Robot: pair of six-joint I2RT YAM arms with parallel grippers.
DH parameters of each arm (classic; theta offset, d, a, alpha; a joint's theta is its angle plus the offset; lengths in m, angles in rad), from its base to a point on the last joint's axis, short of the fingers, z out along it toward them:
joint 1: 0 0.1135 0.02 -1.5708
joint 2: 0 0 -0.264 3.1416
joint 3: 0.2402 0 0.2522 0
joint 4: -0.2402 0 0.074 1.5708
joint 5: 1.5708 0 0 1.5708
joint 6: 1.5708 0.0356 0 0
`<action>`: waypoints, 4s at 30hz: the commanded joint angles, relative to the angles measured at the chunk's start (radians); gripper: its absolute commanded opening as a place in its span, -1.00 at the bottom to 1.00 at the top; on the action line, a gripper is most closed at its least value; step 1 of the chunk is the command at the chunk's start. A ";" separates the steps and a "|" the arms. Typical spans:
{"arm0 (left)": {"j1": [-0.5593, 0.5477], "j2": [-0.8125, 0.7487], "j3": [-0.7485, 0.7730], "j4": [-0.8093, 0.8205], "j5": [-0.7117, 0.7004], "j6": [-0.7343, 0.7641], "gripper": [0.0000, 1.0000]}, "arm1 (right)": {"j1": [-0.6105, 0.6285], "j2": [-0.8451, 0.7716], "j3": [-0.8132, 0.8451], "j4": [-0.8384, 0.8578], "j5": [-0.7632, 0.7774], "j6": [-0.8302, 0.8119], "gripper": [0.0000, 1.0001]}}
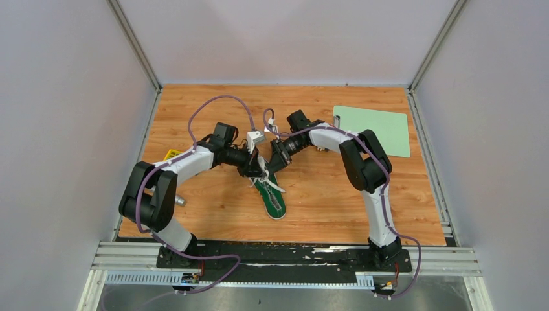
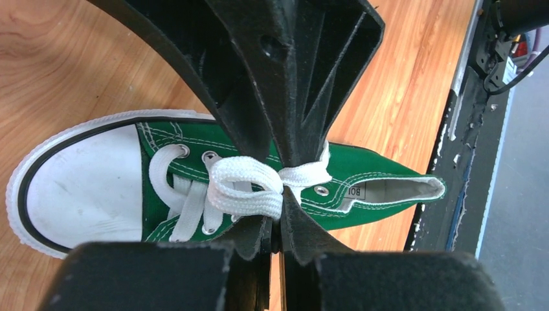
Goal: Tie the shoes
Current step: Cross the shoelace with the shoelace, then tie the shoelace on the shoe.
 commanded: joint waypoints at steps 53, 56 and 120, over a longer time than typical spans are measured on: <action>-0.008 -0.049 0.081 -0.101 -0.074 0.061 -0.27 | 0.050 0.011 0.049 -0.035 -0.030 -0.104 -0.43; -0.007 -0.051 0.081 -0.103 -0.073 0.061 -0.27 | 0.054 0.009 0.049 -0.035 -0.009 -0.107 -0.66; 0.091 0.132 0.130 0.073 0.023 -0.403 -0.72 | 0.041 -0.027 0.015 0.068 0.127 0.046 -0.53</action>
